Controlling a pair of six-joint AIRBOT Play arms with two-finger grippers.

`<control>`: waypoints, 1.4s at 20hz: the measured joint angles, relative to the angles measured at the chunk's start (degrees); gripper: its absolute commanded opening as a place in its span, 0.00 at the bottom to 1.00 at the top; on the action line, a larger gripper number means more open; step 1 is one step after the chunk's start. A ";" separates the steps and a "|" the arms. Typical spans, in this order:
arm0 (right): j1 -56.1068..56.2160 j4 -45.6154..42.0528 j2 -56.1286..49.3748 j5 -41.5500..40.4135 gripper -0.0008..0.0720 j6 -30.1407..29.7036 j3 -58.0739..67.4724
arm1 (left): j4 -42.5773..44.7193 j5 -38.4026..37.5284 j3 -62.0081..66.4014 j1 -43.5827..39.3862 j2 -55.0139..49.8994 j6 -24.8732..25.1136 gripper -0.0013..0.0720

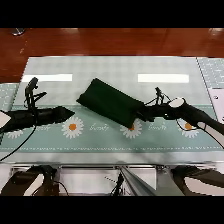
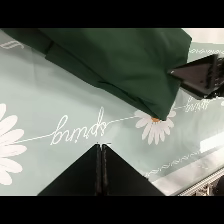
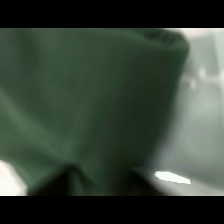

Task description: Fold the shirts.

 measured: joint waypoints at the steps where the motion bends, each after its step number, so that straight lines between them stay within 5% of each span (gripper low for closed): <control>1: 0.50 0.76 -0.96 0.85 0.04 -1.66 1.99 | 0.00 0.00 0.00 0.00 0.02 0.00 0.05; 5: 1.77 -1.40 -2.99 7.10 0.04 -4.87 14.80 | 0.00 0.07 0.00 0.00 -0.04 0.00 0.05; 16: -7.32 -27.23 -3.63 33.77 0.04 8.11 62.82 | 0.00 0.04 0.00 0.00 -0.24 0.00 0.05; 28: -43.65 -29.22 3.48 60.81 0.03 15.54 72.72 | -0.09 0.07 0.00 0.00 -0.24 0.00 0.05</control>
